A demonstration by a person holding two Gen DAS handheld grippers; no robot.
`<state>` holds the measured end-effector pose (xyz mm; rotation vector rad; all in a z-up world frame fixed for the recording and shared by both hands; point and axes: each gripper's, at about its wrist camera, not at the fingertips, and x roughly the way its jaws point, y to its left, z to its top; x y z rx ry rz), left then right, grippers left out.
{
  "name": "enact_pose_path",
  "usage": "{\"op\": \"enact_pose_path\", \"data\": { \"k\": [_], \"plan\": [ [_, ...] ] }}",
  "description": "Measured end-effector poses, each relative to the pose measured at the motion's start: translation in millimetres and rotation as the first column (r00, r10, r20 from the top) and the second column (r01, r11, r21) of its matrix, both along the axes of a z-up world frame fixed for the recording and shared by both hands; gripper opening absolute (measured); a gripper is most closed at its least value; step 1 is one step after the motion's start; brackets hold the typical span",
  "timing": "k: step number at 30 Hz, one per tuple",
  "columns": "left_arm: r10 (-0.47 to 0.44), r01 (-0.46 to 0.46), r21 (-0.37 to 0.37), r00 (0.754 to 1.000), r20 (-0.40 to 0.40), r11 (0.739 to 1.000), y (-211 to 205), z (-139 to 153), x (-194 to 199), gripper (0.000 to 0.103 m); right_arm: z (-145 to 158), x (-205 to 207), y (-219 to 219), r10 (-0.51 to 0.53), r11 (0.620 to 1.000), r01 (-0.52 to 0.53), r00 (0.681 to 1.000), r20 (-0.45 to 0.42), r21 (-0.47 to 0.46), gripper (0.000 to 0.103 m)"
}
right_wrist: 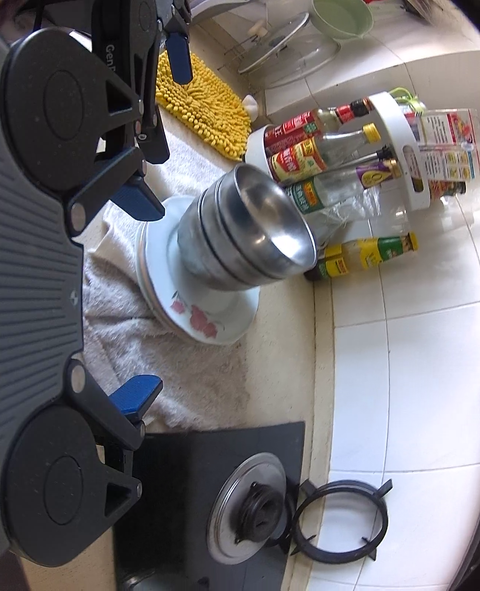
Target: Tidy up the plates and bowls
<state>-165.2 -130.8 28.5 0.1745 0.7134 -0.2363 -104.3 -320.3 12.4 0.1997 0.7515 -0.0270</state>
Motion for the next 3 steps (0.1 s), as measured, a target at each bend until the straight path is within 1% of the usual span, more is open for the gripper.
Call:
{"op": "enact_pose_path", "data": {
  "k": [3],
  "plan": [
    [-0.018,0.018,0.005,1.000,-0.013,1.000,-6.1,-3.3,1.2,0.102,-1.4,-2.1,-3.5,-0.012,1.000,0.012,1.000,-0.007,0.001,0.095]
  ]
}}
